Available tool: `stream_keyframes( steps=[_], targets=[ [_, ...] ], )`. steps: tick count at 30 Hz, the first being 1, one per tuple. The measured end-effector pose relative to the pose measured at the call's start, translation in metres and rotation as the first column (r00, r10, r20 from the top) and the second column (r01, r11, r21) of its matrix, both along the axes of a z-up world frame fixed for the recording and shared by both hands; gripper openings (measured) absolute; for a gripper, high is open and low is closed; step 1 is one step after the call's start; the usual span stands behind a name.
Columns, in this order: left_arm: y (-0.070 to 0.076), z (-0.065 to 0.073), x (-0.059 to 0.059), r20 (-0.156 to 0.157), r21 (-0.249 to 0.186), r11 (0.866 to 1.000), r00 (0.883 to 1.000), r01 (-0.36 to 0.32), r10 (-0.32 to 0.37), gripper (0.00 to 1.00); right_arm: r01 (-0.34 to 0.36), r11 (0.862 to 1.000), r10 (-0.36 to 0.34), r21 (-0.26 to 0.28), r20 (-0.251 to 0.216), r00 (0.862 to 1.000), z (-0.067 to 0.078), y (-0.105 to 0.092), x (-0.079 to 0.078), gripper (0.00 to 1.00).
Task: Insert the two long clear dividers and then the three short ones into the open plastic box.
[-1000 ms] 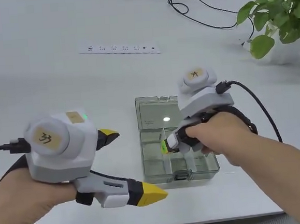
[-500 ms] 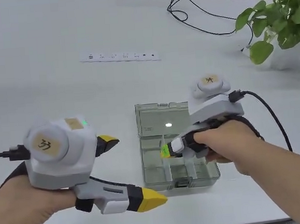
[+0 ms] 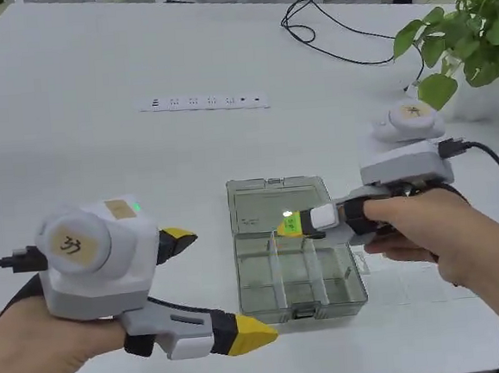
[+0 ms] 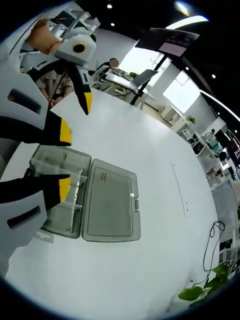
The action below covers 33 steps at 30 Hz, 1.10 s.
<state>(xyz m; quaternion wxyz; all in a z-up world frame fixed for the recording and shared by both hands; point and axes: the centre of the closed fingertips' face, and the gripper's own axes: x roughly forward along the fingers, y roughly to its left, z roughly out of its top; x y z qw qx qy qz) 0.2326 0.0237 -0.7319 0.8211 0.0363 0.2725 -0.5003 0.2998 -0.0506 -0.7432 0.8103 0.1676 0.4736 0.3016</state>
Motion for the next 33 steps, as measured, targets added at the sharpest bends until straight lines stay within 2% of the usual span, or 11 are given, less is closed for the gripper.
stream_keyframes(
  steps=[8, 10, 11, 13, 14, 17, 19, 23, 28, 30, 33],
  targets=[
    [-0.001, 0.003, -0.002, -0.001, 0.002, 1.000, 1.000, -0.011, 0.011, 0.99, -0.071, 0.997, 0.068, 0.025, 0.108, 0.992, 0.030, -0.025, -0.004, 0.30],
    [-0.002, 0.004, -0.001, 0.003, 0.001, 1.000, 1.000, -0.012, 0.012, 0.99, -0.090, 0.996, 0.087, 0.017, 0.108, 0.990, 0.031, -0.033, -0.010, 0.31],
    [-0.003, 0.005, -0.002, 0.002, -0.002, 1.000, 1.000, -0.013, 0.013, 0.99, -0.115, 0.993, 0.111, 0.010, 0.165, 0.980, 0.036, -0.036, -0.008, 0.31],
    [-0.005, 0.006, -0.002, 0.004, -0.005, 1.000, 1.000, -0.015, 0.015, 0.99, -0.142, 0.990, 0.144, -0.027, 0.156, 0.977, 0.035, -0.046, -0.016, 0.35],
    [-0.006, 0.007, -0.002, 0.003, -0.009, 1.000, 1.000, -0.016, 0.016, 0.99, -0.175, 0.984, 0.180, -0.043, 0.211, 0.961, 0.038, -0.050, -0.016, 0.37],
    [-0.007, 0.007, -0.002, 0.004, -0.008, 1.000, 1.000, -0.013, 0.013, 1.00, -0.247, 0.963, 0.269, -0.112, 0.276, 0.923, 0.041, -0.061, -0.022, 0.44],
    [-0.007, 0.008, -0.003, 0.005, -0.007, 1.000, 1.000, -0.012, 0.012, 1.00, -0.295, 0.944, 0.326, -0.150, 0.272, 0.905, 0.038, -0.069, -0.029, 0.49],
    [-0.008, 0.007, -0.004, 0.008, -0.006, 1.000, 1.000, -0.010, 0.010, 1.00, -0.332, 0.925, 0.374, -0.185, 0.287, 0.882, 0.036, -0.079, -0.035, 0.55],
    [-0.009, 0.007, -0.005, 0.007, -0.004, 1.000, 1.000, -0.011, 0.011, 1.00, -0.412, 0.876, 0.474, -0.249, 0.297, 0.829, 0.030, -0.086, -0.043, 0.65],
    [-0.009, 0.009, -0.006, 0.009, -0.006, 1.000, 1.000, -0.014, 0.014, 1.00, -0.441, 0.856, 0.509, -0.271, 0.293, 0.809, 0.026, -0.090, -0.045, 0.66],
    [-0.009, 0.009, -0.007, 0.011, -0.006, 1.000, 1.000, -0.014, 0.014, 1.00, -0.510, 0.789, 0.603, -0.344, 0.274, 0.749, 0.016, -0.097, -0.049, 0.71]
  ],
)
